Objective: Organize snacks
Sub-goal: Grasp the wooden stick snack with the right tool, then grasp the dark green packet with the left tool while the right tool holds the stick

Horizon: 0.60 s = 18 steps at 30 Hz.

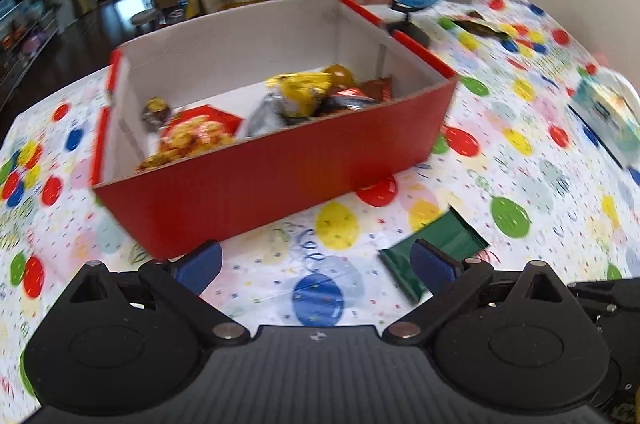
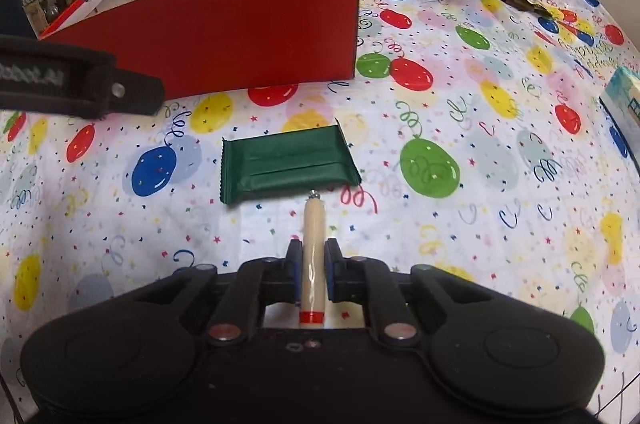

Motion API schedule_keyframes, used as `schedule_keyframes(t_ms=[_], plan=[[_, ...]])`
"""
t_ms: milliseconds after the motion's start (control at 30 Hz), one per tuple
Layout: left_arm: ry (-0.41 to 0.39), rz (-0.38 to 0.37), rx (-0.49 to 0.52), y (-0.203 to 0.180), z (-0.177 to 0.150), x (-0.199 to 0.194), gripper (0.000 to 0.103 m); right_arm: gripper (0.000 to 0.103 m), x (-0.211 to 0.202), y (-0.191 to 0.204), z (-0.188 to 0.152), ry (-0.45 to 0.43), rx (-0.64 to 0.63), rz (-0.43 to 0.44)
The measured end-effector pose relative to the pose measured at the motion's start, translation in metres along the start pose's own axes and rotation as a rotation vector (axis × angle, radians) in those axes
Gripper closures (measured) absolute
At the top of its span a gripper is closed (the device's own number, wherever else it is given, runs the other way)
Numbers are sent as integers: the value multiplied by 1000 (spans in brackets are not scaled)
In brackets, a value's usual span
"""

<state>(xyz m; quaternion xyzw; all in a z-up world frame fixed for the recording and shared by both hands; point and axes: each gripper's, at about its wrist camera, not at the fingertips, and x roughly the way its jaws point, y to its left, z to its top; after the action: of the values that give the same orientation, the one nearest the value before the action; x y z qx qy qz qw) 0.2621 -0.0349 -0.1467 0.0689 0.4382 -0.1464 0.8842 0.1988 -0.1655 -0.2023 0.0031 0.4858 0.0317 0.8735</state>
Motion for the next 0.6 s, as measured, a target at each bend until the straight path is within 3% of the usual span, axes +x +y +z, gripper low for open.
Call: schedule_keyframes(t_ms=[333, 600], plan=[[41, -106, 257, -53, 11, 33, 6, 94, -21, -45, -5, -51, 138, -18], [167, -266, 355, -79, 22, 67, 6, 94, -26, -69, -11, -63, 215, -31]])
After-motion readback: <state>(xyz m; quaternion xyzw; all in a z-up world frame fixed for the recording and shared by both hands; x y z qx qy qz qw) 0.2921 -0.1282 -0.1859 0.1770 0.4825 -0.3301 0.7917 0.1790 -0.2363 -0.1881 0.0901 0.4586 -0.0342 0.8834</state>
